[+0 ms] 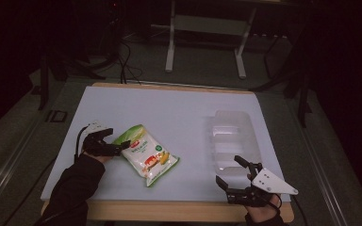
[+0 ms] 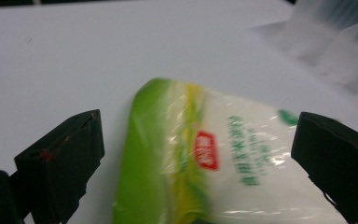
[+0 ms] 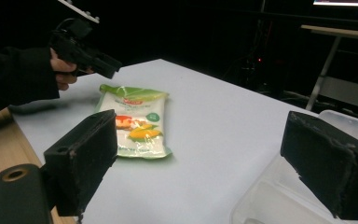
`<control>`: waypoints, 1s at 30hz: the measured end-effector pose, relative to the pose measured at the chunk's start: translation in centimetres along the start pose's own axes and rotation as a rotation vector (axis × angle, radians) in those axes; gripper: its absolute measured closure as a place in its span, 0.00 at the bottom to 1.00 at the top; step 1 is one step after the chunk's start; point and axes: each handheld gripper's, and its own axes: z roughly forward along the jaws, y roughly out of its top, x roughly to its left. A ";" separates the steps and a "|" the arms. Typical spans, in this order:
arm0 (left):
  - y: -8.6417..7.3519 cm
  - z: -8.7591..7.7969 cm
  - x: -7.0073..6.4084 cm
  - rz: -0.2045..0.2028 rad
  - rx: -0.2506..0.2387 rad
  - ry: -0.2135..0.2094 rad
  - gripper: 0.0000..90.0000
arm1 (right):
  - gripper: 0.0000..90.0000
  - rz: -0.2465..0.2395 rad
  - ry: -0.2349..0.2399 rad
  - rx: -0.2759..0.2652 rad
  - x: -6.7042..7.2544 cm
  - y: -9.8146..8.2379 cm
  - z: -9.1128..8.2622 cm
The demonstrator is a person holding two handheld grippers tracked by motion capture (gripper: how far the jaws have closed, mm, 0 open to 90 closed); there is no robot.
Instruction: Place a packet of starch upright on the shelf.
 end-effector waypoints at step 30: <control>-1.5 3.5 -0.5 -0.079 0.266 -0.111 0.69 | 0.13 0.010 0.027 0.024 0.2 -0.2 0.4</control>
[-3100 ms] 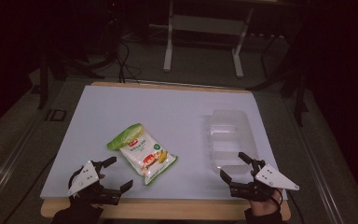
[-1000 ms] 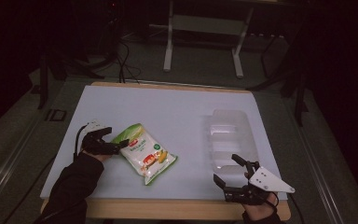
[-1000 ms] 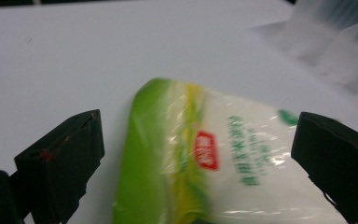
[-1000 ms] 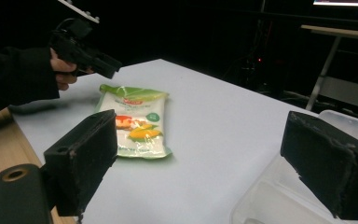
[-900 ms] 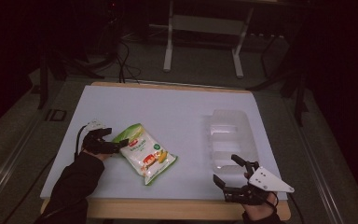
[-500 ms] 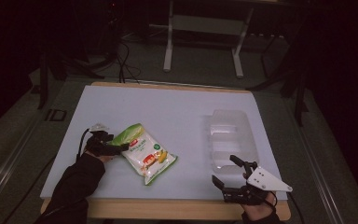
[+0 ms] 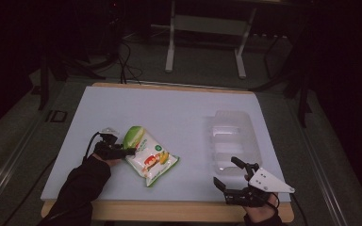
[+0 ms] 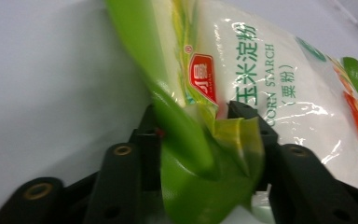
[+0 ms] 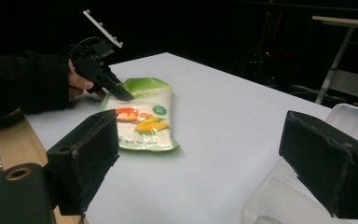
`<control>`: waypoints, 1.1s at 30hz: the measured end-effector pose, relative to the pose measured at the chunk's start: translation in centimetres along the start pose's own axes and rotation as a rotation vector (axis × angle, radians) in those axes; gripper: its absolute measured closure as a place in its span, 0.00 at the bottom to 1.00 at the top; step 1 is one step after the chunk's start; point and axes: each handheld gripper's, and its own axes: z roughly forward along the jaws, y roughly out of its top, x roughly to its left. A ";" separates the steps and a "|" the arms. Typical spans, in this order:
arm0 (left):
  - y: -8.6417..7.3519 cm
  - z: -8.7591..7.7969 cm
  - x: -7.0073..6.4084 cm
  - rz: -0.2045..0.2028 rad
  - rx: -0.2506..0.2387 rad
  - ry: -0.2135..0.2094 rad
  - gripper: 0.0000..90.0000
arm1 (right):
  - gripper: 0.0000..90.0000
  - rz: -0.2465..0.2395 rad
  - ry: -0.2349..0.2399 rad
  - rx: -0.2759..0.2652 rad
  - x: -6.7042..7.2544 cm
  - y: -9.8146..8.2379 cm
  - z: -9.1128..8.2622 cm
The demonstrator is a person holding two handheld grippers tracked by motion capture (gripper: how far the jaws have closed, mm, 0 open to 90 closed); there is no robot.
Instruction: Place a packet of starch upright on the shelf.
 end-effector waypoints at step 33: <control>3.6 -4.1 -6.8 0.217 -0.100 0.080 0.85 | 0.16 0.016 -0.030 -0.019 -0.4 0.2 -0.5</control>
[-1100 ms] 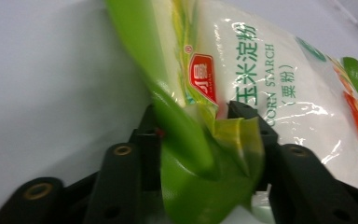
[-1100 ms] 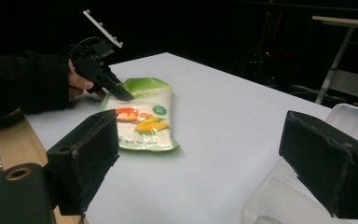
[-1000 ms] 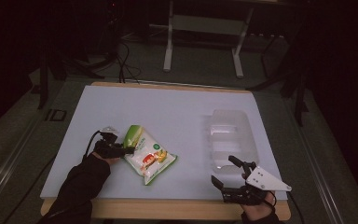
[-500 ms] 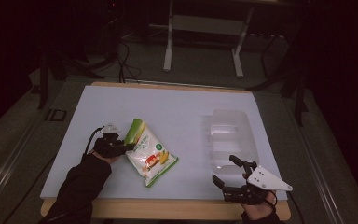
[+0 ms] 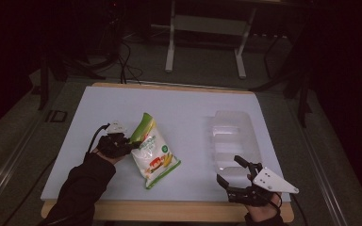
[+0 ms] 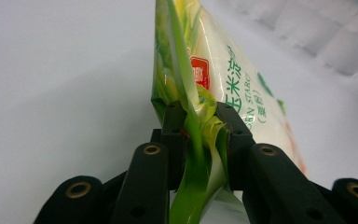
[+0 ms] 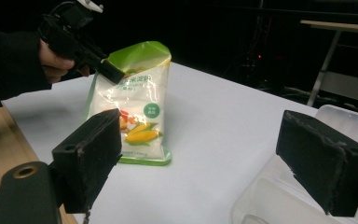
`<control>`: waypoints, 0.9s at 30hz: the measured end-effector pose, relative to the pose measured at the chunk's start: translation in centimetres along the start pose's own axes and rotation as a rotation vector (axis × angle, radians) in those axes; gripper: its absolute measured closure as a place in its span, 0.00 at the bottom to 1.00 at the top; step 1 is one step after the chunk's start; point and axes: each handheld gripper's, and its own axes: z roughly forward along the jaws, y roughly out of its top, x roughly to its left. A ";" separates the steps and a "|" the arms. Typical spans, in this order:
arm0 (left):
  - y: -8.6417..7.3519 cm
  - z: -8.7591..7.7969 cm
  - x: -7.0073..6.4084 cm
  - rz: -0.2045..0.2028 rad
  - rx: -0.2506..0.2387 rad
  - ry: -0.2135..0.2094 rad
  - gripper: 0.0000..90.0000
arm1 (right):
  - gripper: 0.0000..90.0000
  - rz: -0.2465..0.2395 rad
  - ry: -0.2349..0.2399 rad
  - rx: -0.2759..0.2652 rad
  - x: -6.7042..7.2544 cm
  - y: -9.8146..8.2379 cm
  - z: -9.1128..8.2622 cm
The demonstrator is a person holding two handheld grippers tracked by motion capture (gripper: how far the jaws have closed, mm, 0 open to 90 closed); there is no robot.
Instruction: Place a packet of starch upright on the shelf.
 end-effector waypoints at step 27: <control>3.4 -2.7 -6.2 0.227 -0.108 -0.061 0.89 | 0.20 0.001 0.005 -0.005 0.0 0.2 -0.1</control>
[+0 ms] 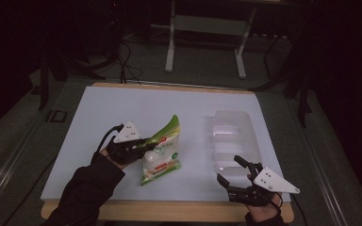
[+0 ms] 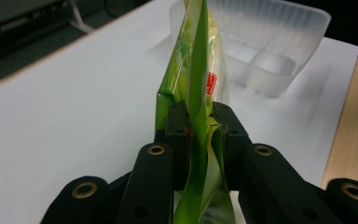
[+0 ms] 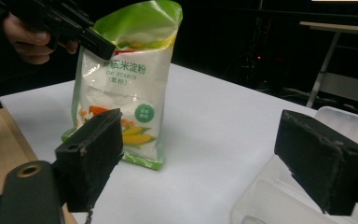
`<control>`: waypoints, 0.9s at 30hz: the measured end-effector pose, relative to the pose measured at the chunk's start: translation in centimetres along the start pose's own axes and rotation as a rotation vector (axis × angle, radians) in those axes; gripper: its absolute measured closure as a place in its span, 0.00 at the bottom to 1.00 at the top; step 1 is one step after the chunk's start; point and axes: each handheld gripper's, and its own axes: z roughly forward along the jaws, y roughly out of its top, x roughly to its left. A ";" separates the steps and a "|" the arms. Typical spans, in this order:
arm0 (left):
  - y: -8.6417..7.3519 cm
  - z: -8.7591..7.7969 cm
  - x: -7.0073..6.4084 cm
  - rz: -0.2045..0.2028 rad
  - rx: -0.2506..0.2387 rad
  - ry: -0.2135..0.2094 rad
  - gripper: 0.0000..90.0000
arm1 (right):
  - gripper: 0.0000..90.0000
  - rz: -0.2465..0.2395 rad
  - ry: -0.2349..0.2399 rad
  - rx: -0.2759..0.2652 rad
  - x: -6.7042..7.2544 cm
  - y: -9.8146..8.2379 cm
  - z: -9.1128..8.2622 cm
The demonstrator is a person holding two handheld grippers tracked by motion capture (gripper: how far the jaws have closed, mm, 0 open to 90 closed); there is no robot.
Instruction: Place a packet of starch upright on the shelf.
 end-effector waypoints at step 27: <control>4.1 -1.4 -3.3 0.080 -0.131 -0.187 0.90 | 0.25 0.043 0.285 0.035 -1.8 5.9 4.6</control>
